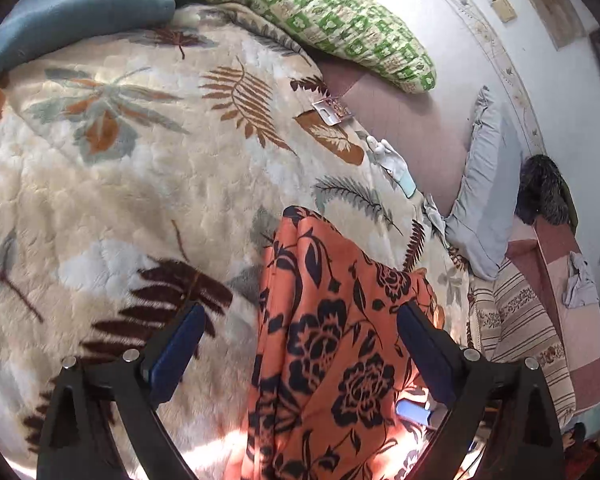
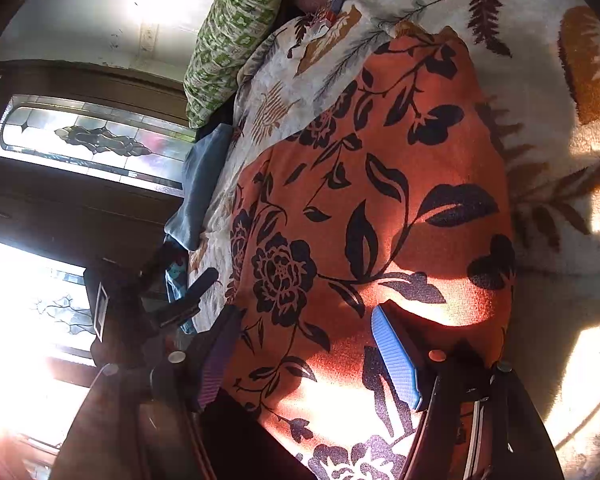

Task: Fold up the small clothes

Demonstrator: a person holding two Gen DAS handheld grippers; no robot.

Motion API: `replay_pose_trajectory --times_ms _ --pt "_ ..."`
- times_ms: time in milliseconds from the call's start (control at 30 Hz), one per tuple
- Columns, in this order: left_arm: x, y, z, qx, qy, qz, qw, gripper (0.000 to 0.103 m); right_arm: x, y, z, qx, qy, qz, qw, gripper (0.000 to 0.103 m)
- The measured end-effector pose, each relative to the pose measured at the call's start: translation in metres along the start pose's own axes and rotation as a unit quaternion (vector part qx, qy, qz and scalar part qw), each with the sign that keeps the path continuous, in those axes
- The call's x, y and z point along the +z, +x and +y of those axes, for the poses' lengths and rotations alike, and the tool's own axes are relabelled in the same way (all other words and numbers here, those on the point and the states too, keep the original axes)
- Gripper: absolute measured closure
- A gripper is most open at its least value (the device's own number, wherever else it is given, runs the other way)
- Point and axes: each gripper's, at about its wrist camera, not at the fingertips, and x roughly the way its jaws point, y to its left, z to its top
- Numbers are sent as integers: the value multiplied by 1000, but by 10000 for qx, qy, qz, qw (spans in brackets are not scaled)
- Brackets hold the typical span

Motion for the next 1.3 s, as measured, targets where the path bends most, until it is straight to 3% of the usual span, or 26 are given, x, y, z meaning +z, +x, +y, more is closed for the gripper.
replay_pose_trajectory --times_ms 67,200,233,267,333,400,433,500,533,567,600,667,800,933,1100,1233,1300 --pt "11 23 4 -90 -110 161 9998 6 0 -1 0 12 -10 -3 10000 31" --pt "18 58 11 116 -187 543 9983 11 -1 -3 -3 94 -32 13 9999 31" --pt "18 59 6 81 -73 595 9982 28 -1 -3 -3 110 -45 22 9999 31" --pt "19 62 -1 -132 104 854 9962 86 -1 -3 -3 122 -57 31 9999 31" --pt "15 51 -24 4 734 624 9953 84 -1 -3 -4 139 -90 52 9998 31" --pt "4 39 -48 88 1600 243 9868 84 -1 -2 -5 167 -97 54 9998 31" --pt "3 40 -51 76 1783 178 9838 84 -1 -2 -6 170 -93 53 9998 31" --pt "8 64 -38 505 1781 472 9816 83 -3 -3 -7 203 -75 18 9998 31" --pt "11 77 -26 546 1633 697 9826 81 -4 -3 -8 222 -72 7 9997 31" --pt "15 79 -15 357 1404 787 9863 76 -4 -3 -8 240 -80 10 9997 31" --pt "20 75 -10 280 1181 810 9893 66 -5 -2 -6 236 -98 14 9997 31" --pt "24 64 -9 514 1040 642 9912 52 -6 -1 -2 131 -161 23 9998 31" --pt "13 28 -18 804 1091 400 9900 36 -5 -2 -1 125 -113 54 9998 31" --pt "-15 -14 -43 1456 1620 15 9760 33 -1 -11 9 123 6 90 9999 31" --pt "-56 -46 -63 1929 1918 -187 9621 29 1 -33 27 354 -145 -377 9986 30" --pt "-78 -45 -71 2264 2043 -217 9521 28 7 -11 2 -326 212 -345 9986 24" --pt "-86 -43 -72 2329 2104 -161 9493 28 8 -7 -2 -312 389 -407 9979 24"
